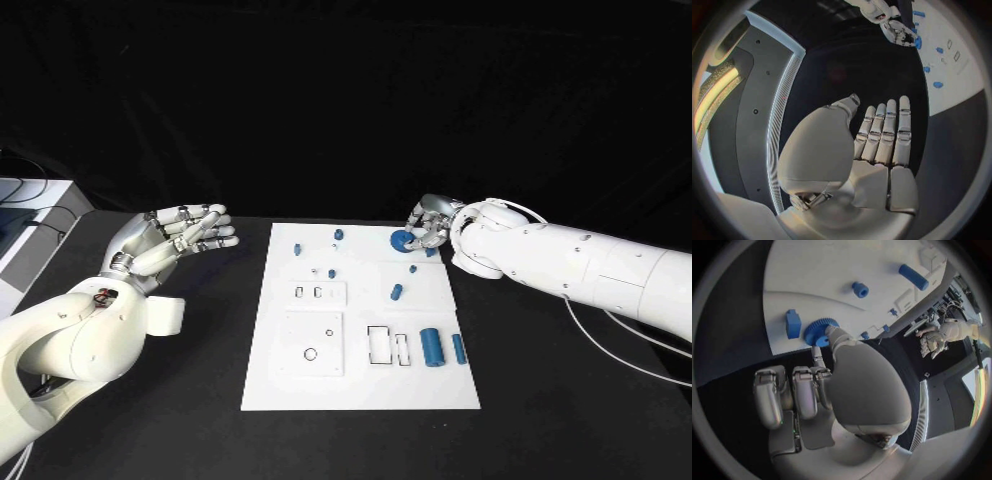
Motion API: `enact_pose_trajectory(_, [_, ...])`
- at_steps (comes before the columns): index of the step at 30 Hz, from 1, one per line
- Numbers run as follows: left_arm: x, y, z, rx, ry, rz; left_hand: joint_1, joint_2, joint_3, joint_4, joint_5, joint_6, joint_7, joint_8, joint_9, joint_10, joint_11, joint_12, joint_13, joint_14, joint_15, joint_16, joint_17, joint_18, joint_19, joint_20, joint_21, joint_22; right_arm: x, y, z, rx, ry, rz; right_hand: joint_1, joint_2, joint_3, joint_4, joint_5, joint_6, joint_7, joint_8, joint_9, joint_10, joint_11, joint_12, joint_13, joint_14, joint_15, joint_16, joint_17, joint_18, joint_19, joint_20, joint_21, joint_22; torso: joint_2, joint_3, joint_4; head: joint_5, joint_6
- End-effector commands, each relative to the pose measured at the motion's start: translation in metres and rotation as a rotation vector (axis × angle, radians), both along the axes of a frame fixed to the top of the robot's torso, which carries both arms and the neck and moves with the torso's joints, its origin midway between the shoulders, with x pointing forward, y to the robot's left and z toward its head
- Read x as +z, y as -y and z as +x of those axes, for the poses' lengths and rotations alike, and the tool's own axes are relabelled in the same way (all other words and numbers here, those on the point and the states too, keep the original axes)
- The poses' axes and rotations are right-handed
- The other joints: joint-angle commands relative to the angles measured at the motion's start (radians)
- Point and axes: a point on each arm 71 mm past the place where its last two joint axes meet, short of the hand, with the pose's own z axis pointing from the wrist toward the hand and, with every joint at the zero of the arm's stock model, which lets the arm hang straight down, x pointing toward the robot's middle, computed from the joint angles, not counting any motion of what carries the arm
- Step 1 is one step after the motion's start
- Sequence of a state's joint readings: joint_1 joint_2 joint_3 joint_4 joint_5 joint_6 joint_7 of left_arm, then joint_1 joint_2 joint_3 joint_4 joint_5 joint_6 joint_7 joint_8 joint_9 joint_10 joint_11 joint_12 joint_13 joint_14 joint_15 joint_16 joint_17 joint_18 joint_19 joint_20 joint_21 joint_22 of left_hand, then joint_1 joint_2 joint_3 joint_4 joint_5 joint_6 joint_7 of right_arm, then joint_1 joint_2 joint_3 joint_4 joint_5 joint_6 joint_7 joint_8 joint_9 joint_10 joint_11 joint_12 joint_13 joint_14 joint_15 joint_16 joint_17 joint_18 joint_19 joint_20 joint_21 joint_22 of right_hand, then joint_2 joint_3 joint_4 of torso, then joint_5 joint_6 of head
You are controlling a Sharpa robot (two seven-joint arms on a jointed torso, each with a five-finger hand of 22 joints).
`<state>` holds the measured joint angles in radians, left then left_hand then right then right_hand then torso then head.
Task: Assemble the parts on the task board
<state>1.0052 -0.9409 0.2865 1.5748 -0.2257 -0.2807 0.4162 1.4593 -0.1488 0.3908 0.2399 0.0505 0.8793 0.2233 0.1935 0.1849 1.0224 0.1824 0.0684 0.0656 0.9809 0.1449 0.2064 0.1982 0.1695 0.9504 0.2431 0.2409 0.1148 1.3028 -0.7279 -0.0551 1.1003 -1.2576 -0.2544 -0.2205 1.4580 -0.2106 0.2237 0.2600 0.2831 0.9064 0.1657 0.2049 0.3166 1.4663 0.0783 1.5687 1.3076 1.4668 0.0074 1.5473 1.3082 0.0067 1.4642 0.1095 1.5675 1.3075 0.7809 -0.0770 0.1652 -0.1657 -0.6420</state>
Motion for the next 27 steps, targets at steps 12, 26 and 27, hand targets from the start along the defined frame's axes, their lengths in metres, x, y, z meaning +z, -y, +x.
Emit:
enact_pose_trajectory(12, [0.001,0.002,0.0,-0.021,0.005,-0.004,-0.001,-0.007,0.006,0.001,0.0,0.003,0.012,-0.005,-0.001,0.004,0.002,-0.004,-0.001,-0.006,-0.002,-0.003,0.001,0.012,0.006,-0.001,0.005,0.001,-0.005,-0.008,0.0,0.025,-0.018,-0.028,-0.001,-0.005,0.03,-0.001,-0.005,0.008,0.0,0.003,-0.006,0.105,0.005,0.002,0.263,0.089,0.002,0.005,0.191,-0.007,0.107,0.005,0.003,0.263,0.001,0.0008,0.0005,0.0,0.001])
enact_pose_trajectory(26, [0.0,0.002,0.0,-0.022,0.002,-0.003,-0.001,-0.007,0.006,0.0,0.0,0.003,0.012,-0.006,-0.002,0.004,0.002,-0.004,-0.001,-0.007,-0.001,-0.004,0.002,0.012,0.006,-0.001,0.005,0.001,-0.003,-0.013,-0.002,0.029,0.028,-0.055,-0.018,-0.013,0.022,0.011,-0.005,0.011,-0.001,0.005,-0.008,0.105,0.004,0.002,0.263,0.088,0.002,0.005,0.189,-0.007,0.107,0.005,0.003,0.263,0.0,0.0002,-0.0001,0.0,0.0])
enact_pose_trajectory(27, [0.0,0.002,0.0,-0.022,0.002,-0.003,-0.002,-0.008,0.007,0.0,0.0,0.003,0.013,-0.006,-0.002,0.003,0.002,-0.005,-0.001,-0.008,-0.001,-0.005,0.002,0.012,0.005,-0.001,0.005,0.001,-0.003,-0.014,-0.003,0.029,0.032,-0.058,-0.021,-0.014,0.02,0.013,-0.004,0.011,-0.001,0.005,-0.008,0.105,0.004,0.002,0.263,0.088,0.002,0.005,0.19,-0.007,0.107,0.005,0.003,0.263,0.0,0.0002,-0.0001,0.001,0.0])
